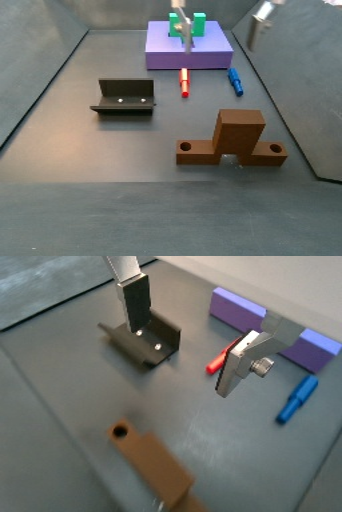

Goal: Pick up the brown object. Move up. Move to above the board. Insert the brown object.
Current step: Pick up the brown object.

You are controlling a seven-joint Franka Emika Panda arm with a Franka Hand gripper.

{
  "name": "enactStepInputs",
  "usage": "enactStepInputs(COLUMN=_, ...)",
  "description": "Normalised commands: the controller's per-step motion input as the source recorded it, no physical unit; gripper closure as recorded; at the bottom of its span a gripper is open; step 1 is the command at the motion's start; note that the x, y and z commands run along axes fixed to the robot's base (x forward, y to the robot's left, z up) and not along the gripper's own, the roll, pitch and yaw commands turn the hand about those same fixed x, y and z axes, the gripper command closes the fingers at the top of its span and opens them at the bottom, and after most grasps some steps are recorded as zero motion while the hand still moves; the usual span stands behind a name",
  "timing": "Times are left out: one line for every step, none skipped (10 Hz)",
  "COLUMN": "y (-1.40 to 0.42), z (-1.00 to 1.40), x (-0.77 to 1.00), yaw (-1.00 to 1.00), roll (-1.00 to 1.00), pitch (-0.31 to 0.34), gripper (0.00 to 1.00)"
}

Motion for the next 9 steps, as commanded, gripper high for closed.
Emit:
enactStepInputs(y=0.63, z=-0.07, x=-0.42, yaw=-0.16, roll=-0.17, pitch=-0.040, gripper=0.00)
enactStepInputs(y=0.59, z=-0.14, x=-0.50, yaw=-0.19, roll=-0.14, pitch=-0.073, gripper=0.00)
enactStepInputs(y=0.55, z=-0.17, x=-0.51, yaw=-0.17, roll=-0.14, pitch=-0.089, gripper=0.00)
enactStepInputs(y=0.41, z=-0.15, x=-0.44, yaw=-0.12, roll=-0.14, pitch=-0.081, gripper=0.00)
enactStepInputs(y=0.15, z=-0.15, x=-0.33, yaw=-0.02, roll=-0.11, pitch=-0.067, gripper=0.00)
enactStepInputs(y=0.00, z=-0.16, x=-0.24, yaw=0.00, roll=-0.05, pitch=-0.071, gripper=0.00)
enactStepInputs(y=-0.04, z=-0.18, x=-0.22, yaw=0.00, roll=-0.01, pitch=-0.073, gripper=0.00)
enactStepInputs(y=0.00, z=-0.20, x=-0.08, yaw=0.00, roll=0.00, pitch=-0.083, gripper=0.00)
enactStepInputs(y=0.09, z=-0.10, x=0.06, yaw=0.00, roll=0.00, pitch=-0.037, gripper=0.00)
